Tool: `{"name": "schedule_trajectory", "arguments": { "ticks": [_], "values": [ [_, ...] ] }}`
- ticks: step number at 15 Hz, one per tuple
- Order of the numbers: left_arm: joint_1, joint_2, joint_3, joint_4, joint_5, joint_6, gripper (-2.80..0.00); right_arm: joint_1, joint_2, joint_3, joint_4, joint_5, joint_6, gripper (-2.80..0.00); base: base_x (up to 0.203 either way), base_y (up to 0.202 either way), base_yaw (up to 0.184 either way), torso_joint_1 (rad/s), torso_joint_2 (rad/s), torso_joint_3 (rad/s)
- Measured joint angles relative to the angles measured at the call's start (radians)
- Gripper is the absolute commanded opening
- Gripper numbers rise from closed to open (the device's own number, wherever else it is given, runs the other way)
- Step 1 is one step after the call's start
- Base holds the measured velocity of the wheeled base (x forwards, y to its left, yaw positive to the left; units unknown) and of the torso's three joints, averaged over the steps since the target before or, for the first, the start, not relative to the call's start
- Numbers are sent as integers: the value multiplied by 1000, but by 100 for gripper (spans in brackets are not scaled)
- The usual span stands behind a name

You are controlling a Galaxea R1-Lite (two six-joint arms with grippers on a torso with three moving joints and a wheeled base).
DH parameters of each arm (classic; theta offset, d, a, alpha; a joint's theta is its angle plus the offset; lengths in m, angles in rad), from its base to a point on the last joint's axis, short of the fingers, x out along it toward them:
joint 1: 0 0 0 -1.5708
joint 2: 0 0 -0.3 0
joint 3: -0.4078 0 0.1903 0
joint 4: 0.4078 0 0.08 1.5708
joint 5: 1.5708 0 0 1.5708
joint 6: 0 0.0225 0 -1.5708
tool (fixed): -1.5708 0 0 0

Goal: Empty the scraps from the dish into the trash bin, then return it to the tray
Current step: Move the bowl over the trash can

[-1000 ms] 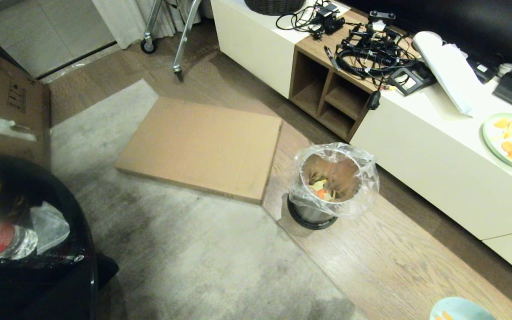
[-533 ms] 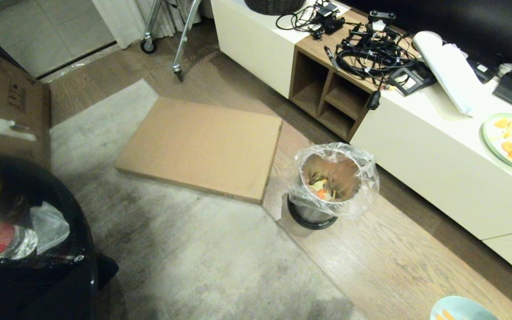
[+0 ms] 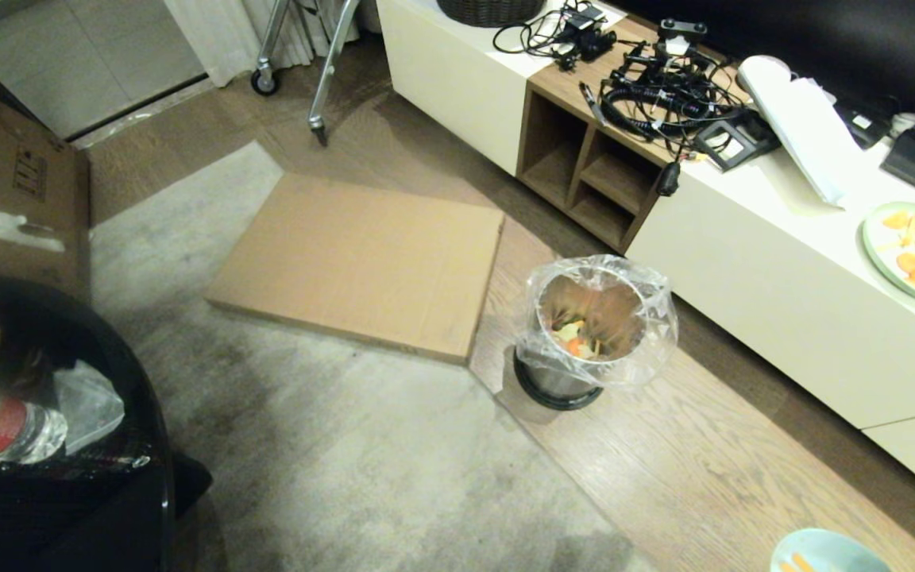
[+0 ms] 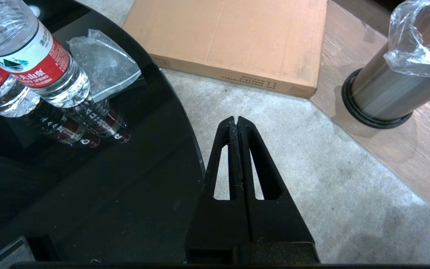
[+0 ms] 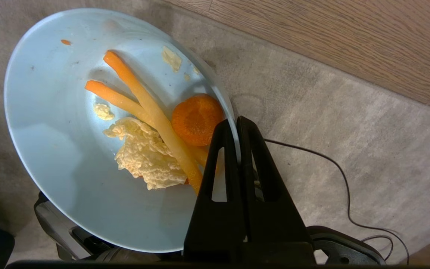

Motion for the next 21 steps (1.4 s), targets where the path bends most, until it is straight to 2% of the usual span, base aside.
{"name": "schedule_trajectory", "arguments": {
  "ticks": [12, 21],
  "values": [
    [0, 0, 0, 1, 0, -1, -280, 1, -6, 0, 17, 5, 2, -280, 1, -11, 2, 0, 0, 0],
    [0, 0, 0, 1, 1, 0, -280, 0, -12, 0, 16, 3, 1, -280, 0, -179, 2, 1, 4, 2]
  ]
}}
